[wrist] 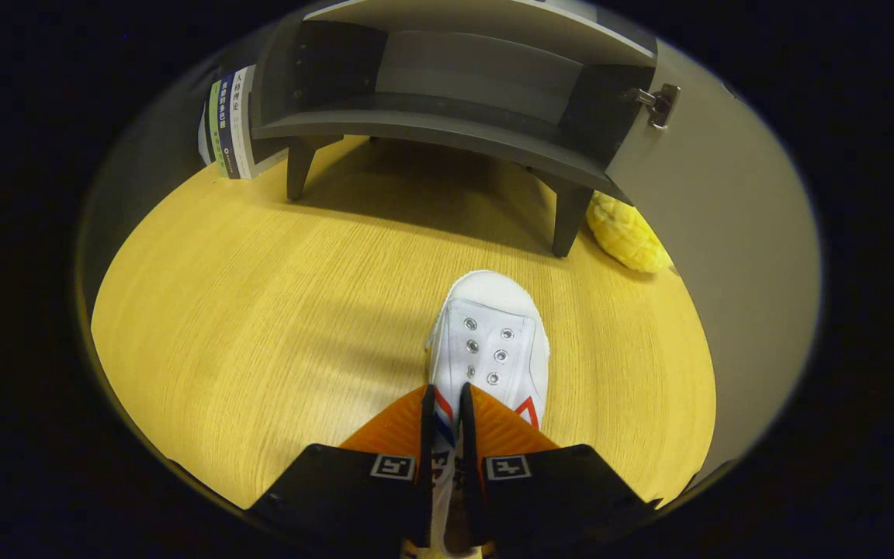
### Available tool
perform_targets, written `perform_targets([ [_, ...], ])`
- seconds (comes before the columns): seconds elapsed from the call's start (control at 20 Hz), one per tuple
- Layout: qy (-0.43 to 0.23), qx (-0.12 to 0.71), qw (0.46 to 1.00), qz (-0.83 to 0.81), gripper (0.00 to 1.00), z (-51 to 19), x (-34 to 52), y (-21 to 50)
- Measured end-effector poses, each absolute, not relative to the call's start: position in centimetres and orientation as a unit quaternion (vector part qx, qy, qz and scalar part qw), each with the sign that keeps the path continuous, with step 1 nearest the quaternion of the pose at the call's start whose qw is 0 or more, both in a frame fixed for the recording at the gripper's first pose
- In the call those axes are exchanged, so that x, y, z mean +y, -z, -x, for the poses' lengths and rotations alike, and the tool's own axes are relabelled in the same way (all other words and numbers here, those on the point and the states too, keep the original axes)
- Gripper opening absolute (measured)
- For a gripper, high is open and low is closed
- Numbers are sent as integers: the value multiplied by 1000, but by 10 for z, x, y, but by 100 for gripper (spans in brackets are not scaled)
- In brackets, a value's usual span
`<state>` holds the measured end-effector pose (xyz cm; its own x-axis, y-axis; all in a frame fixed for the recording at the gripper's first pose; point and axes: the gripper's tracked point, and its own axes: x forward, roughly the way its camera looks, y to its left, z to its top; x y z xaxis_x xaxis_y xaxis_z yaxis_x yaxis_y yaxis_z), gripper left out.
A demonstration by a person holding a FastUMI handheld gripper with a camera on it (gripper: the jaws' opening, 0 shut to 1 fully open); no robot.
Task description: Open the shoe cabinet door, grab the shoes and put them into the shoe cabinet, then close the shoe cabinet door.
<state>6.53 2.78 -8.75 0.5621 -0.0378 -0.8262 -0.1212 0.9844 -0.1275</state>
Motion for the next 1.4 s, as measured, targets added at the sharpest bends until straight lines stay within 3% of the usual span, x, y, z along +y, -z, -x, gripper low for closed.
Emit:
perform_targets([
  [0.05,-34,464,880,93,10,-63,27,82],
  [0.25,-39,462,880,99,2,-60,27,82],
  [0.9,-26,411,910,55,2,-56,40,14],
  [1.4,-48,296,952,65,2,-64,61,-143],
])
